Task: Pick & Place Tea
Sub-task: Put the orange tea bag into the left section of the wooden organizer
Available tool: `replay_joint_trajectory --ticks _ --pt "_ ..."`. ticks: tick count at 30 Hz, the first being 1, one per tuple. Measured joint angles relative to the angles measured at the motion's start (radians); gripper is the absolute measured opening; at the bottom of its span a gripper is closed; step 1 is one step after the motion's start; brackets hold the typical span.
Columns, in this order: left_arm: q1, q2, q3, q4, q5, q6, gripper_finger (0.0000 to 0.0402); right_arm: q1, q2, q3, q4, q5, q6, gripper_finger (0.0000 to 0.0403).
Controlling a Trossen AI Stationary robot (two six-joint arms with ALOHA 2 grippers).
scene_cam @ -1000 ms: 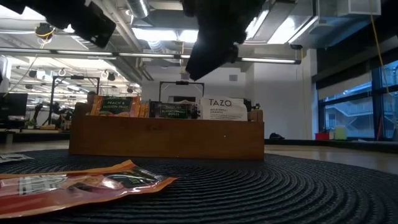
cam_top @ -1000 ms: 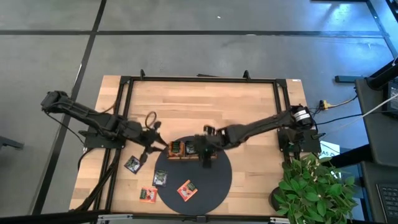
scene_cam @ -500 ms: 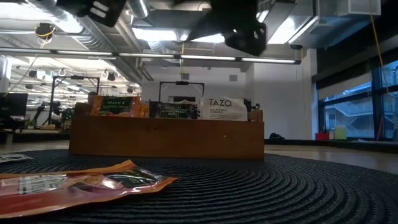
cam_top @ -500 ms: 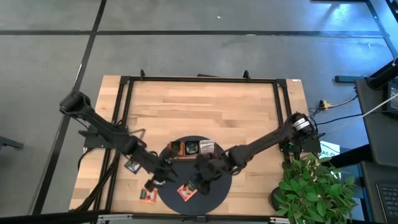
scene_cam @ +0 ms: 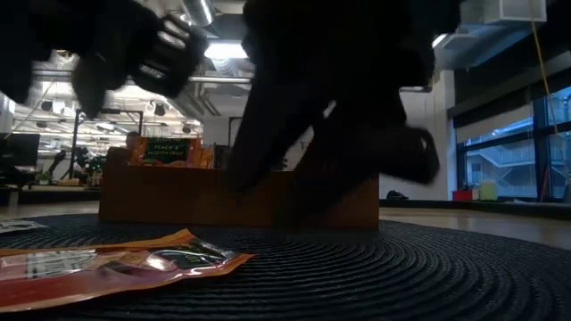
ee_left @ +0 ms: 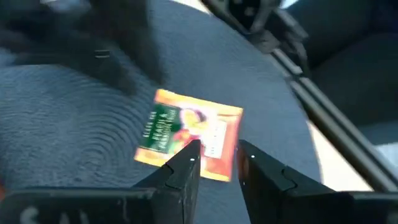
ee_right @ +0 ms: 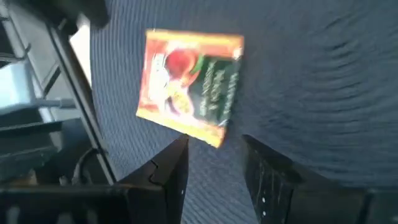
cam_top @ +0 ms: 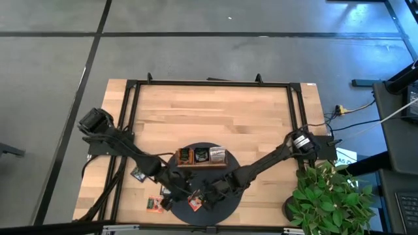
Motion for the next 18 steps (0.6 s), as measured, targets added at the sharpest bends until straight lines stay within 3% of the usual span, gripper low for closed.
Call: replay_joint_trajectory --ticks 5,10,18 --pt "0.015 0.044 -0.001 0.051 0.009 -0.008 0.0100 -0.006 0.045 0.001 0.047 -0.063 0.030 0.0146" --pt "0.018 0.115 0.000 0.105 0.057 -0.008 0.0100 -0.009 0.049 0.002 0.051 -0.053 0.033 0.0146" --pt "0.022 0.240 0.098 0.055 0.060 0.001 0.0100 -0.013 0.050 0.002 0.058 -0.020 0.058 0.0146"
